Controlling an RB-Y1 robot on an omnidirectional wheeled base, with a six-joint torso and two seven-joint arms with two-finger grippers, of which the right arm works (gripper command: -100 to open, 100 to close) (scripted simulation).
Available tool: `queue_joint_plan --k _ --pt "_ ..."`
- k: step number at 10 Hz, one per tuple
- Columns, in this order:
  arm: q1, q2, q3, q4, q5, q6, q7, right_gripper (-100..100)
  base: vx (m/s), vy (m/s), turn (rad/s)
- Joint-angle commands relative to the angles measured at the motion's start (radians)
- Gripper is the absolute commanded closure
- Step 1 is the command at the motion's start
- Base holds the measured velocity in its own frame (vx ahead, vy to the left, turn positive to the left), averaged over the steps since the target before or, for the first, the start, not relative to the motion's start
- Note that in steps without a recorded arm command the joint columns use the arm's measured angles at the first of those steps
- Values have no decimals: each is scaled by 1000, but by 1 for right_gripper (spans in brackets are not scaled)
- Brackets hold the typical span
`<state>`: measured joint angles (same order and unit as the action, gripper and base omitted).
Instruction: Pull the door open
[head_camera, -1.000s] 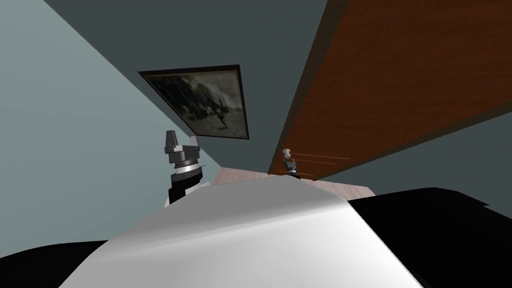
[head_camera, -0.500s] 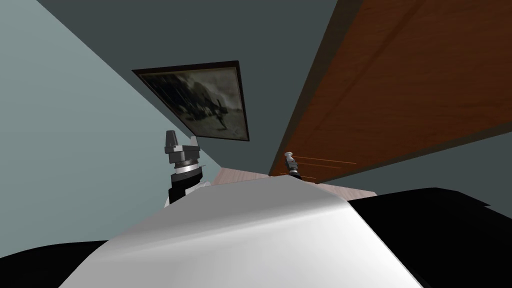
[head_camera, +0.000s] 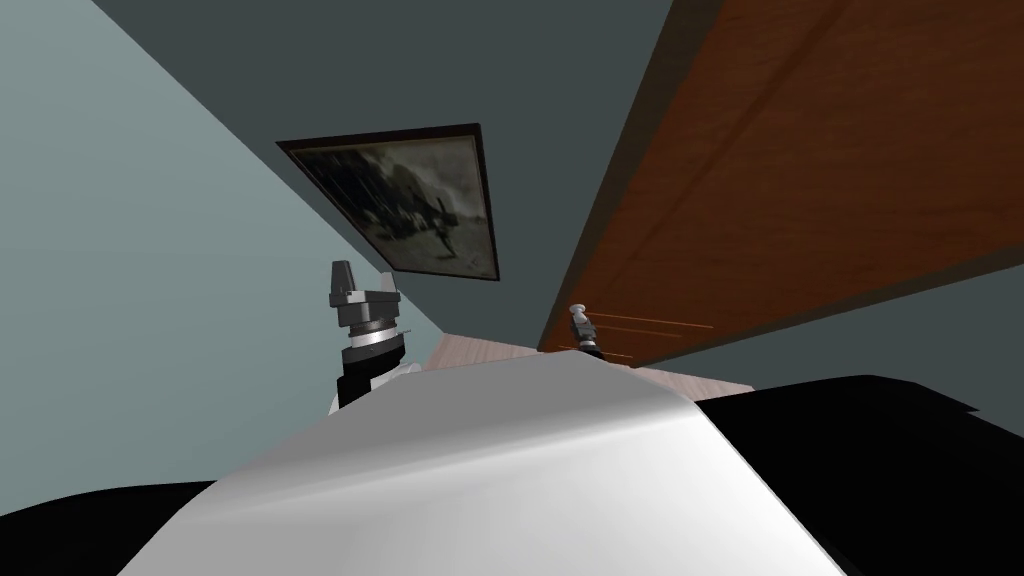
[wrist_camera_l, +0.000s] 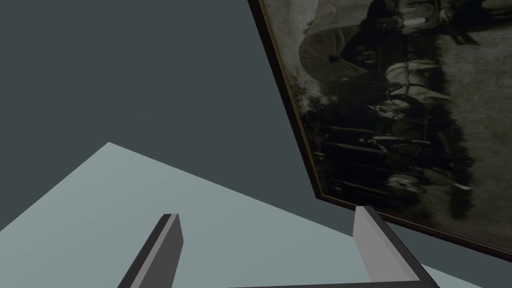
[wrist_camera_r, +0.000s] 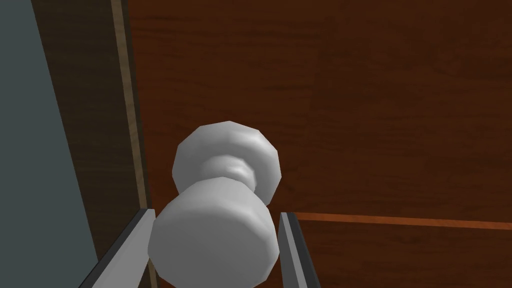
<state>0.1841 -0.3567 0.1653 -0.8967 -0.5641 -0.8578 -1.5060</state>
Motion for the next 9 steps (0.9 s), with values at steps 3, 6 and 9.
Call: queue_joint_plan --k 3,6,9 --pt "23 -30 34 -1 14 -27 -47 100 -181 -37 118" --pt "45 -63 68 -2 27 -56 -95 100 -202 -12 121" --pt "53 -78 80 1 32 -66 -112 100 -179 -16 83"
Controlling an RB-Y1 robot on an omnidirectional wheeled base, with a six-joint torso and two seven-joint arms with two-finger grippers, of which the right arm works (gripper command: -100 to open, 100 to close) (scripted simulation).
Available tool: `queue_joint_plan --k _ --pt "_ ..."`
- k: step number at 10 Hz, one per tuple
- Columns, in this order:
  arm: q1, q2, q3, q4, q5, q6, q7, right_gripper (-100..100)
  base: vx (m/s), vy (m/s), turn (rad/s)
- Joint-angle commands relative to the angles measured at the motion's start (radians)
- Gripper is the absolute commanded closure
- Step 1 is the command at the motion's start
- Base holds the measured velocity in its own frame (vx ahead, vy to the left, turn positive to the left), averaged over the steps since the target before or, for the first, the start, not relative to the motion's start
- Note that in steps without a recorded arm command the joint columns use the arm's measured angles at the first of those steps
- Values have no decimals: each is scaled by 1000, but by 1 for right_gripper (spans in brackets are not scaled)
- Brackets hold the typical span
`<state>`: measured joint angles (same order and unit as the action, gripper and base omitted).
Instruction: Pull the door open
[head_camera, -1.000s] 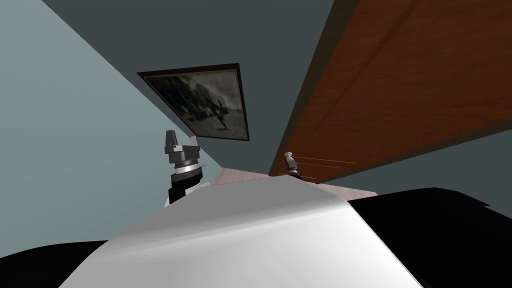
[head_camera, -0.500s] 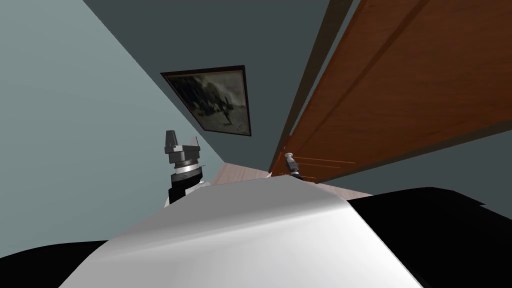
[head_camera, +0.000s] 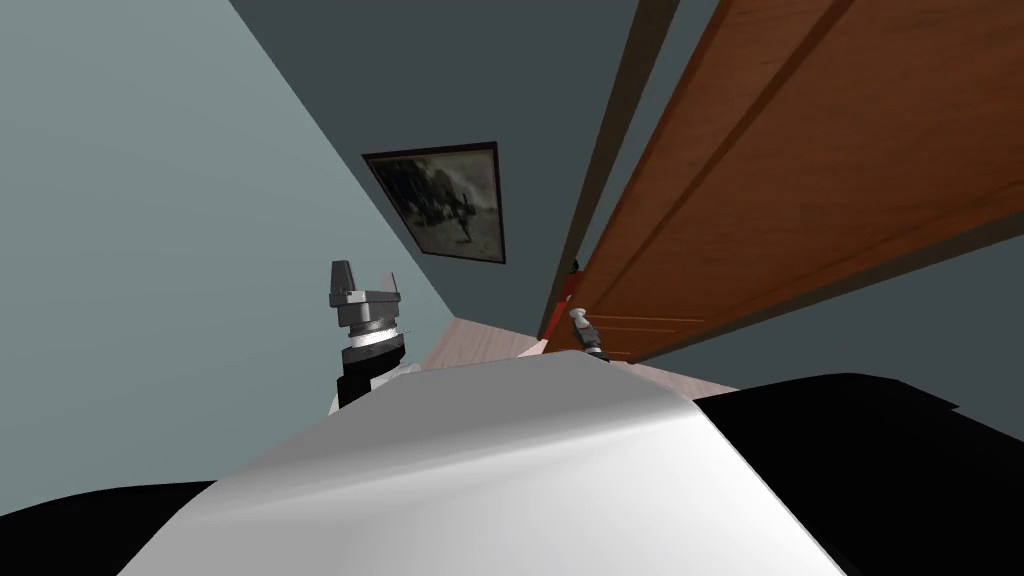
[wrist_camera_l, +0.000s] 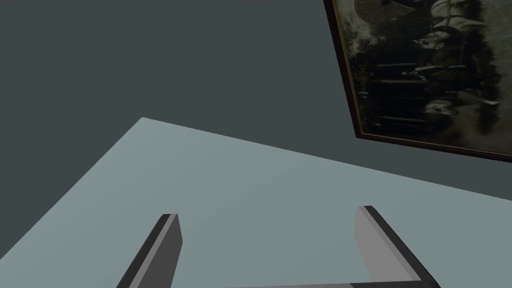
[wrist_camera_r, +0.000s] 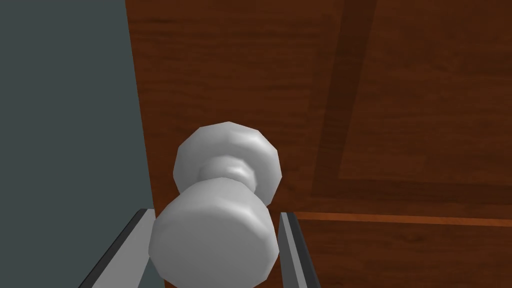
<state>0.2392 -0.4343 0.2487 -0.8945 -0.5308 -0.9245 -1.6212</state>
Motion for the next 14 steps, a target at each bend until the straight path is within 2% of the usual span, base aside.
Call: queue_joint_plan --k 1,2,4,8,9,10,14 --pt "13 -15 15 3 8 -23 -20 100 -138 -32 148" --pt "16 -19 19 4 10 -29 -25 100 -207 -45 138" --pt "35 -42 41 9 22 -64 -55 100 -219 -64 149" --pt "62 -75 74 17 40 -114 -98 100 -209 -26 115" --pt "59 -72 68 11 36 -100 -89 100 -100 -17 27" --pt "65 -79 80 22 45 -119 -104 100 -154 -40 137" --pt "73 -98 102 43 61 -163 -132 100 -217 -58 148"
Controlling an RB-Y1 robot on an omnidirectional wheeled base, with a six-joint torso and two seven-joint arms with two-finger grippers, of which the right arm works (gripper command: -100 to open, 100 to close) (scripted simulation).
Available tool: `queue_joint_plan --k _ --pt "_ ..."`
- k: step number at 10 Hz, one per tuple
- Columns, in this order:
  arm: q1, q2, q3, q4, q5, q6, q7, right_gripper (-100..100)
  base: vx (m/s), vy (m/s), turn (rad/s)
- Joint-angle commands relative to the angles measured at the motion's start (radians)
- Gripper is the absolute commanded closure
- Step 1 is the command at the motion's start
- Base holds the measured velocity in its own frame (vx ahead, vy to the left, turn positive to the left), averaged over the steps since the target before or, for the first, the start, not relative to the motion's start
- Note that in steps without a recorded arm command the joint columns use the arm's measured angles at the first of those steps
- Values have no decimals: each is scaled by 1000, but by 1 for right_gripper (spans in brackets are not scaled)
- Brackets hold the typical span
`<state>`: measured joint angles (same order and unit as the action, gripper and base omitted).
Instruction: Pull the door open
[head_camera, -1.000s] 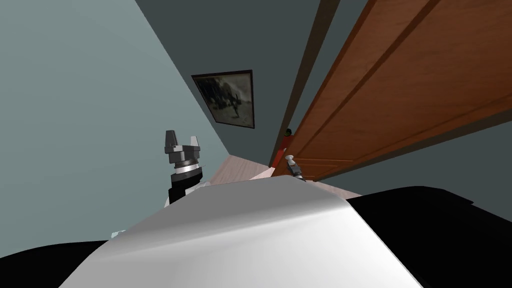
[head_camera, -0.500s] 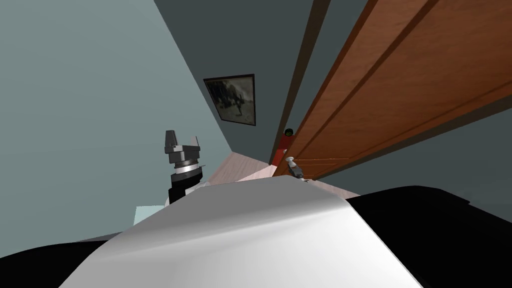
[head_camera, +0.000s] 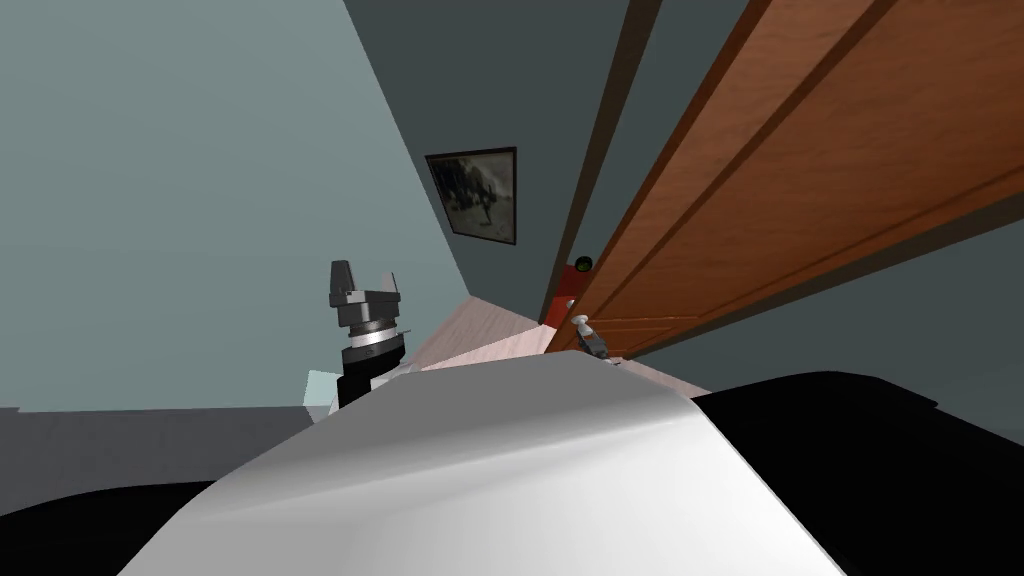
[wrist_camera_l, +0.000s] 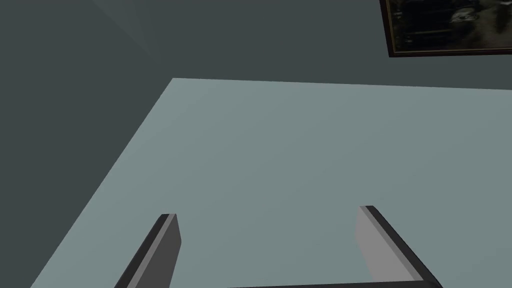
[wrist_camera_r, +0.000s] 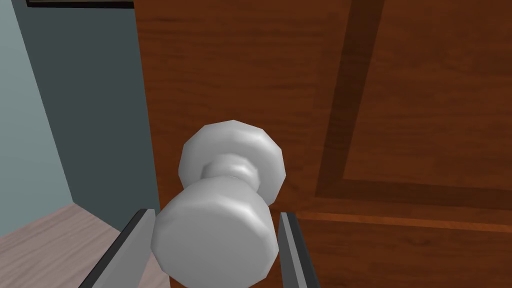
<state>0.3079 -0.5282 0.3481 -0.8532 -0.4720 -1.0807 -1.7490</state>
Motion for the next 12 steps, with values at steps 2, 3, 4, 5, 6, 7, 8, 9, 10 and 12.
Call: queue_joint_plan --k 2,3,4,5,6,7,8,9,10,12 --pt "11 -17 18 16 13 -37 -24 100 -285 -95 167" --pt "12 -21 22 20 16 -46 -30 100 -255 -23 118" --pt "12 -16 22 12 16 -36 -23 100 -114 5 10" --pt "11 -21 31 29 21 -52 -35 100 -167 -14 124" --pt "10 -24 34 36 23 -60 -40 100 -228 -44 178" --pt "9 -27 37 43 25 -68 -45 100 -209 -64 167" --pt "8 -30 40 51 28 -77 -51 100 -199 -73 163" --pt "6 -33 44 59 30 -87 -57 100 -232 -78 158" --pt "5 -36 48 67 32 -96 -62 100 -205 -52 136" --pt "2 -42 54 81 37 -112 -73 100 -203 -48 131"
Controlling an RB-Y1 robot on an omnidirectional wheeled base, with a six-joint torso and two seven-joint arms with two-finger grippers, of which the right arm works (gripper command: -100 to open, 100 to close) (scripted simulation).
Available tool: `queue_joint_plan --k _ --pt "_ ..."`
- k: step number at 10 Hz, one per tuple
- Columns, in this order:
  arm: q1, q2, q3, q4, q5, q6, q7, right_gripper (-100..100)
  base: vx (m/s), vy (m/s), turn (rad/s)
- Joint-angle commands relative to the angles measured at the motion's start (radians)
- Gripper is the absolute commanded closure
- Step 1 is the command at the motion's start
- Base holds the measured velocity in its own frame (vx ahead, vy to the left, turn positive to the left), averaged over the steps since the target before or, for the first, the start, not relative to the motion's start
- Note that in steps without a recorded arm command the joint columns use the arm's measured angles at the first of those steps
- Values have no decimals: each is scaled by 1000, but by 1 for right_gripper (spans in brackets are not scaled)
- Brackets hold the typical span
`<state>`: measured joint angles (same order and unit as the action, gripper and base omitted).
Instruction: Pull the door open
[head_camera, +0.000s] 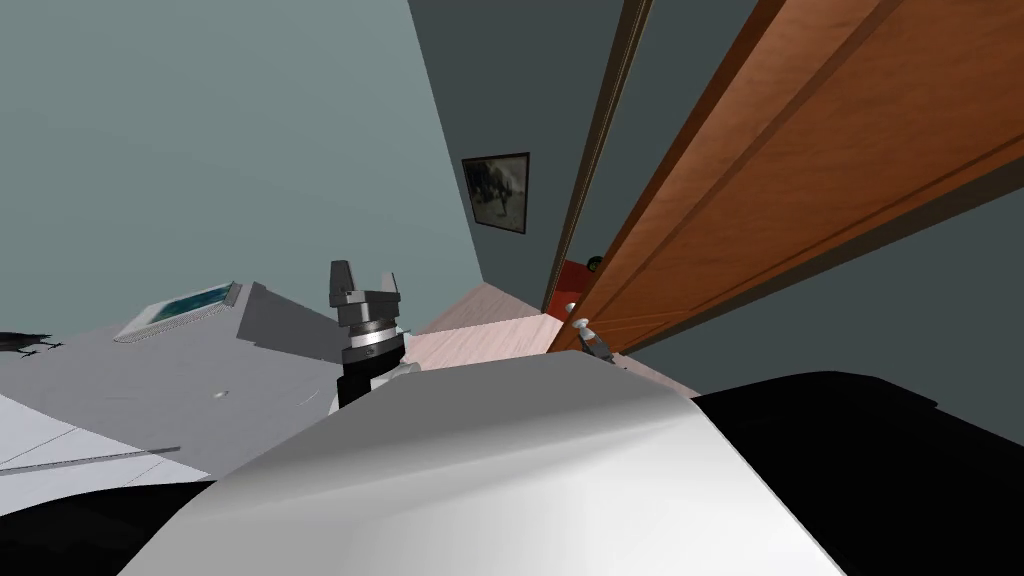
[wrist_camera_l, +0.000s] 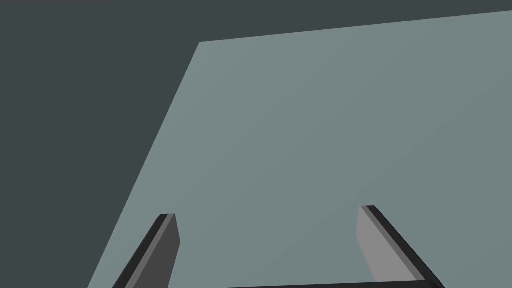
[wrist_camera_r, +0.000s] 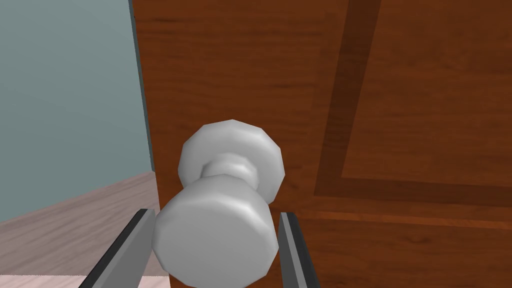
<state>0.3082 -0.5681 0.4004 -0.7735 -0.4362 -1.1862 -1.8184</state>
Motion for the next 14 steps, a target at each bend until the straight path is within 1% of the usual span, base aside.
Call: queue_joint_plan --k 1,2,3,4,13,14 --pt "1 -5 5 10 3 -16 -9 100 -213 -64 141" --pt "0 -8 8 16 5 -23 -14 100 -205 -60 125" --pt "-1 -5 7 11 5 -15 -9 100 -88 -23 29" --pt "-3 -7 14 24 8 -25 -16 100 -136 -35 142" --pt "-26 -22 39 90 21 -86 -53 100 -207 -61 138" --pt "-24 -20 39 84 21 -78 -49 100 -88 -41 38"
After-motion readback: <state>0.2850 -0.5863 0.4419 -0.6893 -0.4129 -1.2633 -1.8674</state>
